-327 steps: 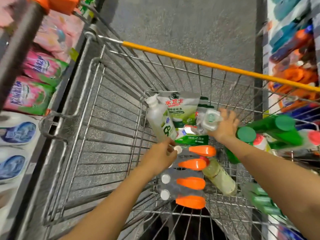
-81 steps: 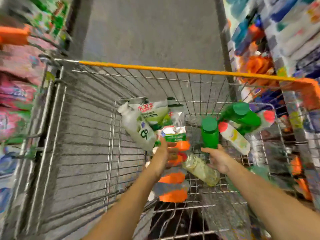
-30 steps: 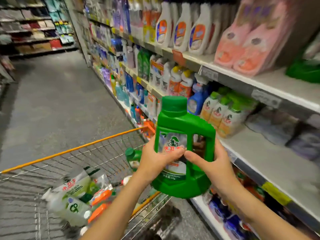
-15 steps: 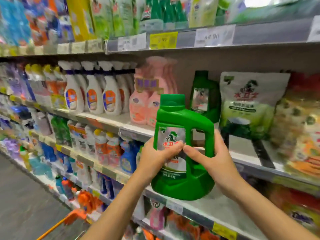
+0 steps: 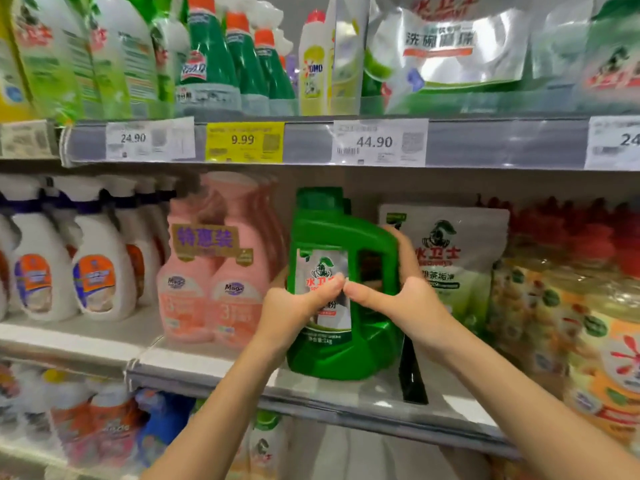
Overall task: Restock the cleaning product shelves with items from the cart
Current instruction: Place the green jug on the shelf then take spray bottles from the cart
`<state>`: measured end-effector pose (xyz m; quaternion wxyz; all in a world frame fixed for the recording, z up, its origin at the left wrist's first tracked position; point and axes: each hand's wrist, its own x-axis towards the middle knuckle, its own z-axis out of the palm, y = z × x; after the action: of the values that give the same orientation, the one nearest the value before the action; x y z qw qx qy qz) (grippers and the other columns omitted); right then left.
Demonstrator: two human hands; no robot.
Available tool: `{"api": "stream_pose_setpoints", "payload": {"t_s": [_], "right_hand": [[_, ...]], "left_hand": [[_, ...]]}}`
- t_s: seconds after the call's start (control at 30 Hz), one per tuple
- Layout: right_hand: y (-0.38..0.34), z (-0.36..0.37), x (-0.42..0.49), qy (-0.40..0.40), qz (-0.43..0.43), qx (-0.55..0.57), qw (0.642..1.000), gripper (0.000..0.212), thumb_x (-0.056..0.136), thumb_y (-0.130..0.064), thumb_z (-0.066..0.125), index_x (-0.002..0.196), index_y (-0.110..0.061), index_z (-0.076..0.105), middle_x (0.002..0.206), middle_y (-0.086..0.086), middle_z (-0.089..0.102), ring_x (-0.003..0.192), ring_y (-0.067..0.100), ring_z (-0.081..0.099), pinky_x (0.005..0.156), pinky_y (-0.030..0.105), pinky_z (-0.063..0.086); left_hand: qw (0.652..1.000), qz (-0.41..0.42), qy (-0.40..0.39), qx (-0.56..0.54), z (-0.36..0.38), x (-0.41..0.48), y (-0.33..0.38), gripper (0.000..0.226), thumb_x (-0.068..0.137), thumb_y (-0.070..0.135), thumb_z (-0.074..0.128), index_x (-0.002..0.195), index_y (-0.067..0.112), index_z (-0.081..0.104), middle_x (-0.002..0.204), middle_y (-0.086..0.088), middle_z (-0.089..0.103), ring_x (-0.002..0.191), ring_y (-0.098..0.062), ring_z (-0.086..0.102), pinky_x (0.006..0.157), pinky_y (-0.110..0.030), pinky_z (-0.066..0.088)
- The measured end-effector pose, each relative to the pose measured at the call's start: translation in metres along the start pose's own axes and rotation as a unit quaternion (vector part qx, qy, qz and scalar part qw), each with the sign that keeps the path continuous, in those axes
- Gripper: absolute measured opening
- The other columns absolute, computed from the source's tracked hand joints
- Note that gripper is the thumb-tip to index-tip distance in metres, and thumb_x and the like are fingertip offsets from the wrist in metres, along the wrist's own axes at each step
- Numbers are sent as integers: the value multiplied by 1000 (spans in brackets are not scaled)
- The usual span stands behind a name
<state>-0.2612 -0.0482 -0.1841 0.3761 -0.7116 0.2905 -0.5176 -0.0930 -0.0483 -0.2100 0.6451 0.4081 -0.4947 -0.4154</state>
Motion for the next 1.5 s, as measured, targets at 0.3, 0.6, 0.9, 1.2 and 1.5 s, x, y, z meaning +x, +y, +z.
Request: {"api": "stream_pose_setpoints", "payload": {"t_s": [0.3,0.6,0.9,1.2,1.5], "right_hand": [[-9,11,14,-38,-11,-426,904,83,72,-62,70,133,-24,29,123,-7,41,114,11,42,94,31,43],[-5,18,21,-21,-35,-510,859,88,77,-56,65,143,-19,22,124,-4,33,116,19,35,88,29,39],[24,5,56,-11,-36,-508,861,84,77,-54,68,141,-16,28,134,2,38,125,22,34,102,37,33],[47,-9,85,-11,-49,-548,835,87,74,-57,71,139,-17,30,134,4,39,126,24,34,110,38,25],[54,-12,91,-14,-45,-553,832,89,77,-61,67,142,-17,25,141,5,33,135,25,26,118,38,4]], "left_hand": [[994,48,-35,94,-13,12,-49,53,63,31,82,110,20,61,90,17,74,88,10,66,70,-5,47],[979,145,-64,125,-12,21,-51,33,79,10,73,103,22,54,91,2,70,102,-18,67,72,-11,51],[976,163,-39,139,-3,60,-68,58,76,35,76,127,30,49,120,4,62,112,-13,61,94,-40,52],[976,162,-7,145,5,85,-85,51,81,38,76,124,27,51,116,-2,64,107,-24,64,90,-53,52],[974,135,25,182,7,93,-94,61,75,61,73,123,33,48,116,0,62,107,-24,63,90,-53,51]]}}
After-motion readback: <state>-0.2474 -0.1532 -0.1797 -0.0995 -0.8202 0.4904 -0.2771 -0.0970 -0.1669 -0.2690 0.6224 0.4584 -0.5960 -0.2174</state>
